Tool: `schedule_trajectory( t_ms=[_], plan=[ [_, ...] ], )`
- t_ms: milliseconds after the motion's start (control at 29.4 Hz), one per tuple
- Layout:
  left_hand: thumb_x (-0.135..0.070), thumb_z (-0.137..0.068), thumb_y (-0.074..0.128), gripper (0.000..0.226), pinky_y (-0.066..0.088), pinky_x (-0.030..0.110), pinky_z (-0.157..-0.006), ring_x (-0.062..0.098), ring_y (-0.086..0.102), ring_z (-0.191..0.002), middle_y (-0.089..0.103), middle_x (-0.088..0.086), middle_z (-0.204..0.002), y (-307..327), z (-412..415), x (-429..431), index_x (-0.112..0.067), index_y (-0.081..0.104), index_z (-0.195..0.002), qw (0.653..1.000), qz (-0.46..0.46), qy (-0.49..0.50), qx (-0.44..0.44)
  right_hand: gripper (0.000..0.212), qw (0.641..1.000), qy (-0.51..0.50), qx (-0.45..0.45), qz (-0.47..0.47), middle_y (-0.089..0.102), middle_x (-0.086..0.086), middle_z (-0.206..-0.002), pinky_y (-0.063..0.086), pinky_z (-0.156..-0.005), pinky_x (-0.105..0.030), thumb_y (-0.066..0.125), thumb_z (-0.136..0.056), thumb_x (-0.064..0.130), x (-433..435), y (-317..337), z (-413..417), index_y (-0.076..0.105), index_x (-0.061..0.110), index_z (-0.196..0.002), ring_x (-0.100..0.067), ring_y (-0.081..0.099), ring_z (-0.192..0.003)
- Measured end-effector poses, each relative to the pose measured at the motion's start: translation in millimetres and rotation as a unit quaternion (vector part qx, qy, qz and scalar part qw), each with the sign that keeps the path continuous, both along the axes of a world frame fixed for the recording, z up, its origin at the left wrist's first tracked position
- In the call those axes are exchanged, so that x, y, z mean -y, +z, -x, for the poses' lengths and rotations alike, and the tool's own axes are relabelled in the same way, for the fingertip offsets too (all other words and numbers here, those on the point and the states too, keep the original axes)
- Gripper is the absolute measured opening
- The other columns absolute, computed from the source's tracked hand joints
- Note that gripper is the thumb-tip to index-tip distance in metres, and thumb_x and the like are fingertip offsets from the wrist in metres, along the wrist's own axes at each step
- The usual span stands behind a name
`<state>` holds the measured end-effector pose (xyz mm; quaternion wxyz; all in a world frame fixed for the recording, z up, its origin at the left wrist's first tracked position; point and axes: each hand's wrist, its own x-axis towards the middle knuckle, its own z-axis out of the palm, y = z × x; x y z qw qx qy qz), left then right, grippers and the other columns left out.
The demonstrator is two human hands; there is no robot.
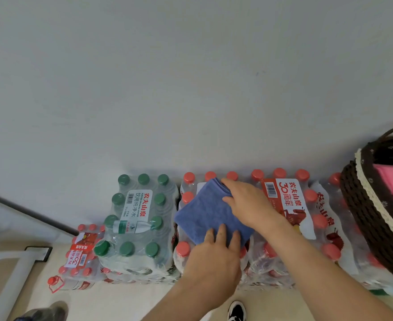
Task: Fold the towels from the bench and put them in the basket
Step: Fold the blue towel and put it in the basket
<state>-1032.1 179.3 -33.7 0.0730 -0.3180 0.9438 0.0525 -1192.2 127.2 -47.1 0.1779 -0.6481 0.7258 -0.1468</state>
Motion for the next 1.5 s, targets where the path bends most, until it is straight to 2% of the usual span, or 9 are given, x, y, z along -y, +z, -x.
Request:
schedule_trajectory(
  t_ms=[136, 374, 578, 816, 952, 1054, 1156, 1360, 1496],
  plan=[
    [-0.018, -0.076, 0.035, 0.044, 0.054, 0.036, -0.077, 0.022, 0.061, -0.099, 0.064, -0.005, -0.112, -2, -27, 19, -0.024, 0.06, -0.113, 0.986, -0.097, -0.015, -0.135, 0.043, 0.993, 0.081, -0.08, 0.028, 0.064, 0.003, -0.113, 0.039, -0.076, -0.038, 0.05, -0.093, 0.017, 19, 2, 1, 0.043, 0.028, -0.134, -0.026, 0.057, -0.104],
    [-0.016, -0.048, 0.077, 0.089, 0.046, 0.048, -0.099, 0.027, 0.052, -0.126, 0.053, 0.01, -0.138, -24, -52, 34, -0.017, 0.053, -0.134, 1.0, 0.007, 0.0, -0.011, 0.058, 0.989, 0.036, -0.094, 0.105, 0.055, 0.003, -0.132, 0.037, -0.093, -0.041, 0.058, -0.081, 0.003, 23, 1, -19, 0.047, 0.023, -0.135, -0.022, 0.047, -0.123],
    [-0.019, -0.074, 0.051, 0.065, 0.045, 0.048, -0.101, 0.024, 0.047, -0.131, 0.049, 0.007, -0.143, -40, -49, 46, -0.018, 0.047, -0.139, 0.995, 0.056, -0.017, -0.076, 0.061, 0.993, 0.103, -0.052, 0.018, 0.043, -0.005, -0.148, 0.037, -0.11, -0.038, 0.047, -0.088, 0.037, -70, -6, -41, 0.043, 0.01, -0.142, -0.02, 0.044, -0.135],
    [-0.029, -0.082, 0.043, 0.05, 0.05, 0.043, -0.095, 0.021, 0.061, -0.116, 0.063, 0.002, -0.128, -51, -40, 62, -0.016, 0.061, -0.126, 0.988, 0.057, 0.004, -0.145, 0.059, 0.983, 0.061, -0.164, 0.052, 0.058, -0.006, -0.135, 0.034, -0.109, -0.04, 0.047, -0.077, 0.036, -79, -39, -40, 0.06, 0.009, -0.129, -0.019, 0.055, -0.125],
    [-0.026, -0.08, 0.05, 0.039, 0.054, 0.037, -0.089, 0.02, 0.067, -0.104, 0.071, 0.0, -0.113, -50, -30, 65, -0.016, 0.069, -0.112, 0.983, 0.074, 0.019, -0.166, 0.057, 0.982, 0.021, -0.16, 0.1, 0.066, -0.002, -0.123, 0.034, -0.101, -0.042, 0.077, -0.064, 0.029, -74, -38, -48, 0.066, 0.013, -0.117, -0.018, 0.062, -0.115],
    [-0.026, -0.079, 0.049, 0.03, 0.056, 0.031, -0.077, 0.018, 0.068, -0.087, 0.073, -0.002, -0.094, -38, -29, 57, -0.018, 0.071, -0.097, 0.981, 0.056, 0.023, -0.182, 0.031, 0.973, -0.021, -0.154, 0.172, 0.071, 0.005, -0.097, 0.034, -0.093, -0.038, 0.072, -0.065, 0.02, -76, -31, -53, 0.069, 0.02, -0.096, -0.015, 0.067, -0.093],
    [-0.032, -0.073, 0.048, 0.02, 0.05, 0.026, -0.056, 0.015, 0.061, -0.065, 0.065, -0.007, -0.072, -23, -43, 31, -0.023, 0.065, -0.077, 0.985, 0.01, 0.002, -0.173, 0.025, 0.977, 0.03, -0.137, 0.161, 0.063, 0.012, -0.066, 0.032, -0.084, -0.032, 0.075, -0.054, 0.018, -94, -18, -53, 0.062, 0.027, -0.072, -0.011, 0.062, -0.064],
    [-0.031, -0.068, 0.063, 0.035, 0.043, 0.021, -0.084, 0.011, 0.052, -0.101, 0.06, -0.009, -0.109, -32, -70, 26, -0.024, 0.063, -0.102, 0.979, -0.041, 0.009, -0.198, 0.019, 0.996, 0.032, 0.071, -0.045, 0.063, 0.011, -0.077, 0.036, -0.067, -0.023, 0.052, -0.074, 0.018, -101, 10, -26, 0.061, 0.029, -0.087, -0.006, 0.057, -0.072],
    [-0.033, -0.075, 0.063, 0.026, 0.051, 0.025, -0.075, 0.003, 0.059, -0.087, 0.067, -0.016, -0.097, -22, -80, 42, -0.033, 0.063, -0.101, 0.955, -0.157, 0.091, -0.235, 0.018, 0.978, -0.037, 0.198, -0.06, 0.062, 0.01, -0.074, 0.046, -0.06, -0.027, 0.053, -0.077, 0.012, -92, 5, -18, 0.061, 0.028, -0.082, -0.005, 0.055, -0.066]
  ],
)
